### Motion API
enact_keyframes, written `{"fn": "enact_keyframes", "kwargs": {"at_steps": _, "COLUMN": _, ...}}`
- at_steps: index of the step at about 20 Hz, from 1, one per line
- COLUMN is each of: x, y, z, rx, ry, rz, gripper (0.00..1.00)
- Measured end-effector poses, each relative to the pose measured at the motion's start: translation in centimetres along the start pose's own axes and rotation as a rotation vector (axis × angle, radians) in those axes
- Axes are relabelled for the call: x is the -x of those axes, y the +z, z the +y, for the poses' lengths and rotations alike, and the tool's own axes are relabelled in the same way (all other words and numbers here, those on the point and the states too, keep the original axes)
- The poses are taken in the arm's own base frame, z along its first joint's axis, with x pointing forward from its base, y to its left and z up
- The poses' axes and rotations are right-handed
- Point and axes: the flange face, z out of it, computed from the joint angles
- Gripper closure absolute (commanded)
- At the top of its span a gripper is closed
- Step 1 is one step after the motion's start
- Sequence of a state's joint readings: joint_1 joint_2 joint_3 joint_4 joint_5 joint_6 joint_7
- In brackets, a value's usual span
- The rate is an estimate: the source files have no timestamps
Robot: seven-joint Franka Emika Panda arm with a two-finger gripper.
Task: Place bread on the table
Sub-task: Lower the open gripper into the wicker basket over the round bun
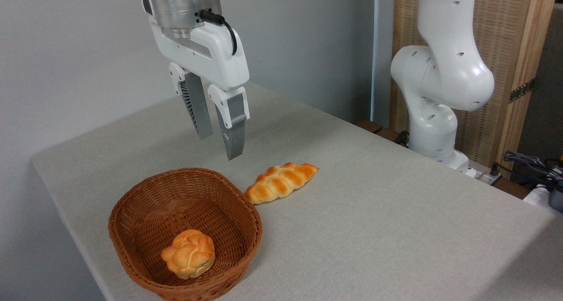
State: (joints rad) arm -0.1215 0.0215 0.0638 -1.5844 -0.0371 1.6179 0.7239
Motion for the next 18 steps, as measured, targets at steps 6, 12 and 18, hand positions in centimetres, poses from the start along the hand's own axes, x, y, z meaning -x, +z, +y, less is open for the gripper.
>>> {"fn": "enact_keyframes", "kwargs": {"at_steps": 6, "x": 1.1, "y": -0.2, "z": -1.2, "rx": -0.002, "ry": -0.029, "rz": 0.003, "gripper": 0.00}}
{"fn": "enact_keyframes", "kwargs": {"at_steps": 12, "x": 1.1, "y": -0.2, "z": -1.2, "rx": -0.001, "ry": -0.029, "rz": 0.003, "gripper": 0.00}}
{"fn": "enact_keyframes", "kwargs": {"at_steps": 18, "x": 1.1, "y": -0.2, "z": -1.2, "rx": 0.000, "ry": -0.030, "rz": 0.003, "gripper": 0.00}}
